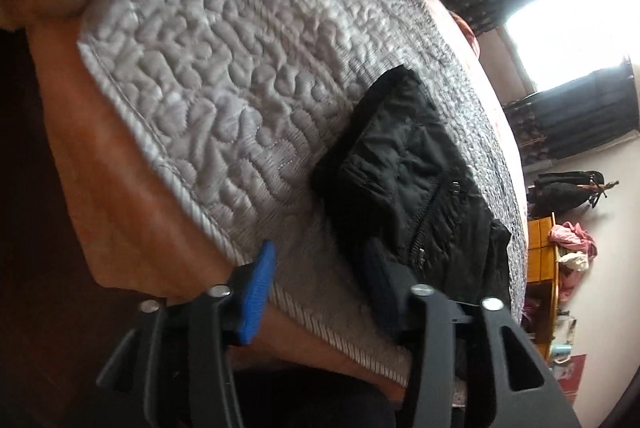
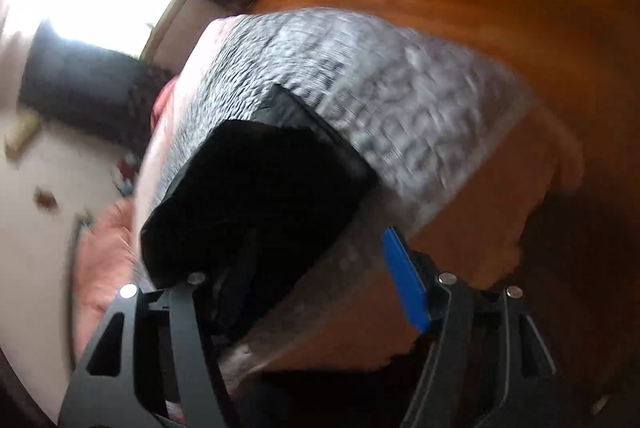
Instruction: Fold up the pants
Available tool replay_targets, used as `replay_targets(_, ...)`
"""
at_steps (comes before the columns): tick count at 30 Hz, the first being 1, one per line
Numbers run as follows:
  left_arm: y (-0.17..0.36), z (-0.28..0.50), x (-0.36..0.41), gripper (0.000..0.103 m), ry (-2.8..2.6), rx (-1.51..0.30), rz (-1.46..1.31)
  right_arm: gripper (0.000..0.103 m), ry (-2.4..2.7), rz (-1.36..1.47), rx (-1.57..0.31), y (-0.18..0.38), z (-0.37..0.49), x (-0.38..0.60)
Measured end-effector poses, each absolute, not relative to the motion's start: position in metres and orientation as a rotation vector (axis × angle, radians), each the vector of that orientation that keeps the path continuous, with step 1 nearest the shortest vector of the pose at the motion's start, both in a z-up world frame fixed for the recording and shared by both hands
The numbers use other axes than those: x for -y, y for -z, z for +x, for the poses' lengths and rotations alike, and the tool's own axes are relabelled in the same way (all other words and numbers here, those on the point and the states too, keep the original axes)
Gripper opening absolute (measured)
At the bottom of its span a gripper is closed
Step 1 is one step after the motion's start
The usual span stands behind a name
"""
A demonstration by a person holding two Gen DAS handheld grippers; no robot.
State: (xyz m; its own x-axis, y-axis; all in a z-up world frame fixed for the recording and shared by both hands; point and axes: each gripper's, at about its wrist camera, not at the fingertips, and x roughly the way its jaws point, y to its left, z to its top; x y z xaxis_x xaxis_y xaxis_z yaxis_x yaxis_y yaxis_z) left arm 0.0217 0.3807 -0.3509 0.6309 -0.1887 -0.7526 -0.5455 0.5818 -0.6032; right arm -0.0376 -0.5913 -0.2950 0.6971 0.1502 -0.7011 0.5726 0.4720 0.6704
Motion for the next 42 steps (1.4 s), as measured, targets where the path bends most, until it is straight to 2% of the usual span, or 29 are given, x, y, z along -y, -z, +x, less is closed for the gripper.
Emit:
replay_targets(1, 0.344, 0.018, -0.377, 0.063, -0.241, -0.872, -0.943, 0.065, 0.28, 1.168, -0.75, 0.303, -0.049, 0.593)
replay_targets(4, 0.328, 0.018, -0.367, 0.065, -0.217, -0.85, -0.911, 0.065, 0.255, 1.343, -0.614, 0.31, -0.071, 0.593)
replay_targets(6, 0.322, 0.025, -0.361, 0.066, -0.207, -0.851, -0.88, 0.068, 0.181, 1.404, -0.491, 0.303, -0.078, 0.587)
replay_targets(7, 0.32, 0.03, -0.36, 0.067, -0.205, -0.852, -0.867, 0.073, 0.156, 1.384, -0.474, 0.297, -0.074, 0.582)
replay_targets(10, 0.322, 0.05, -0.353, 0.07, -0.177, -0.882, -0.833, 0.078, 0.136, 1.377, -0.547, 0.298, -0.041, 0.577)
replay_targets(13, 0.33, 0.069, -0.343, 0.071, -0.157, -0.933, -0.81, 0.076, 0.188, 1.368, -0.629, 0.311, -0.009, 0.584)
replay_targets(14, 0.332, 0.072, -0.341, 0.071, -0.156, -0.945, -0.803, 0.073, 0.211, 1.369, -0.647, 0.315, -0.005, 0.585)
replay_targets(19, 0.351, 0.09, -0.331, 0.071, -0.237, -1.079, -0.747, 0.068, 0.312, 1.367, -0.696, 0.329, 0.002, 0.595)
replay_targets(24, 0.364, 0.092, -0.338, 0.069, -0.286, -1.111, -0.787, 0.05, 0.326, 1.403, -0.676, 0.348, 0.0, 0.601)
replay_targets(26, 0.36, 0.094, -0.337, 0.058, -0.282, -1.101, -0.778, 0.04, 0.302, 1.395, -0.671, 0.349, 0.009, 0.596)
replay_targets(27, 0.357, 0.096, -0.335, 0.049, -0.271, -1.095, -0.766, 0.036, 0.297, 1.382, -0.672, 0.347, 0.012, 0.594)
replay_targets(28, 0.354, 0.097, -0.335, 0.04, -0.273, -1.09, -0.753, 0.023, 0.276, 1.355, -0.688, 0.343, 0.02, 0.59)
replay_targets(29, 0.35, 0.1, -0.335, 0.036, -0.285, -1.084, -0.727, 0.016, 0.27, 1.328, -0.706, 0.34, 0.026, 0.587)
replay_targets(31, 0.344, 0.105, -0.334, 0.032, -0.302, -1.073, -0.706, 0.012, 0.267, 1.265, -0.732, 0.331, 0.036, 0.581)
replay_targets(36, 0.352, 0.114, -0.338, 0.031, -0.329, -1.079, -0.734, 0.012, 0.21, 1.2, -0.728, 0.303, 0.06, 0.572)
replay_targets(38, 0.351, 0.113, -0.338, 0.031, -0.326, -1.064, -0.744, 0.019, 0.204, 1.207, -0.725, 0.298, 0.063, 0.574)
replay_targets(39, 0.35, 0.112, -0.339, 0.031, -0.321, -1.057, -0.753, 0.022, 0.214, 1.219, -0.733, 0.301, 0.063, 0.577)
replay_targets(41, 0.352, 0.108, -0.342, 0.03, -0.288, -1.051, -0.782, 0.05, 0.255, 1.233, -0.785, 0.317, 0.059, 0.582)
replay_targets(42, 0.354, 0.103, -0.342, 0.037, -0.269, -1.061, -0.788, 0.052, 0.267, 1.235, -0.804, 0.321, 0.056, 0.582)
